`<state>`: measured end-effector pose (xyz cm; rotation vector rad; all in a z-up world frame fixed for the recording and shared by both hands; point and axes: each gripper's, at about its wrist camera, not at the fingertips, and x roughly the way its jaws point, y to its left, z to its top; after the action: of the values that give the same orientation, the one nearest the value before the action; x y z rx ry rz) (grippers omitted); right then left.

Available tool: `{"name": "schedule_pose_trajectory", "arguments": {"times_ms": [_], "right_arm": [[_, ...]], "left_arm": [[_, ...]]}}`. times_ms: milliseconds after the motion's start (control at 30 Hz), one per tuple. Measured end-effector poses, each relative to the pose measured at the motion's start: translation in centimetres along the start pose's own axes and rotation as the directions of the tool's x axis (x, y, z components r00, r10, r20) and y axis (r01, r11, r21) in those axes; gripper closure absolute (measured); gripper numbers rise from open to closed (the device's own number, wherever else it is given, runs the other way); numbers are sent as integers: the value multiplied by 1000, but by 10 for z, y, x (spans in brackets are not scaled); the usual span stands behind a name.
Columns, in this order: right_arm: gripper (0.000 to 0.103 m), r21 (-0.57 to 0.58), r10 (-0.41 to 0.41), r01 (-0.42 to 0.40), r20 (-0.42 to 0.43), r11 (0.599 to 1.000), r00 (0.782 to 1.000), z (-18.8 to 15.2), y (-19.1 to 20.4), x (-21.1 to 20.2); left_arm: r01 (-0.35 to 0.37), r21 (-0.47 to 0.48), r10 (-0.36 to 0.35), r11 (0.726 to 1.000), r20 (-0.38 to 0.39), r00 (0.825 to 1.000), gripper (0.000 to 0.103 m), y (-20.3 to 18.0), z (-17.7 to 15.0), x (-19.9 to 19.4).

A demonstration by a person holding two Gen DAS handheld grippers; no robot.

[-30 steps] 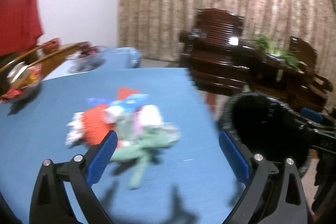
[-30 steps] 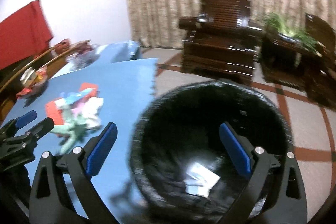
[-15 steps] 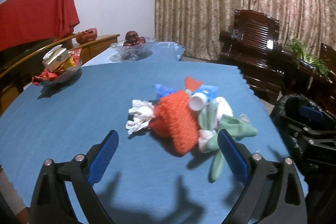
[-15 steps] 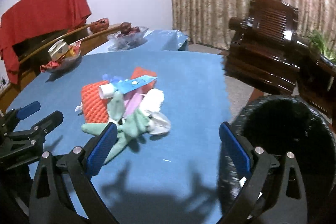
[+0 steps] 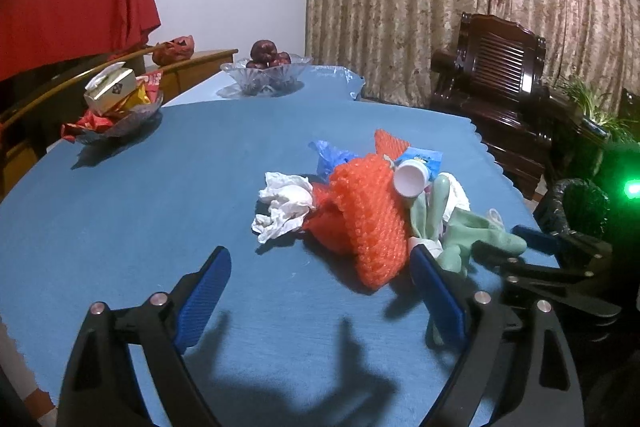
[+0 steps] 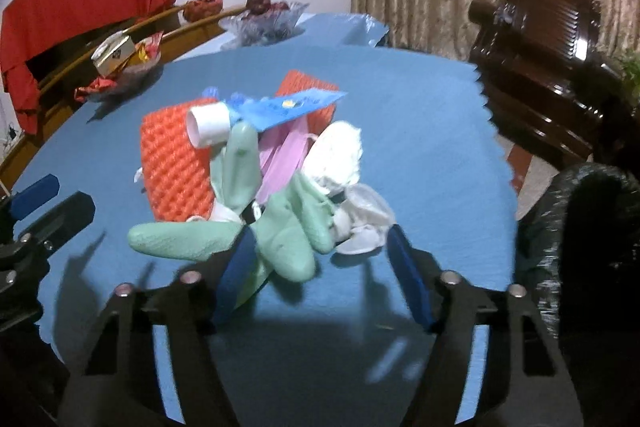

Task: Collect trash
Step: 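Grasp the green rubber glove with the right gripper and lift it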

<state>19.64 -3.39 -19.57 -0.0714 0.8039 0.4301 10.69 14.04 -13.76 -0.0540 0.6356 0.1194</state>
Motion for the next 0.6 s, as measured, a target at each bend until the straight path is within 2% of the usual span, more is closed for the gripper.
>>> {"name": "schedule_pose_trajectory", "arguments": {"times_ms": [33, 67, 167, 600], "right_arm": [[64, -2, 18, -18, -11, 1000, 1000, -1, 0, 2], [71, -4, 32, -32, -19, 999, 999, -2, 1, 3], [84, -9, 66, -66, -13, 998, 998, -5, 1, -2], [87, -4, 72, -72, 45, 997, 996, -11, -20, -59]], "left_arm": [[3, 0, -3, 1000, -2, 1000, 14, 0, 0, 1], [5, -1, -5, 1000, -4, 1000, 14, 0, 0, 2], [10, -1, -10, 1000, -8, 1000, 14, -1, 0, 3], [39, 2, -39, 999, -14, 999, 15, -12, -3, 0]]}}
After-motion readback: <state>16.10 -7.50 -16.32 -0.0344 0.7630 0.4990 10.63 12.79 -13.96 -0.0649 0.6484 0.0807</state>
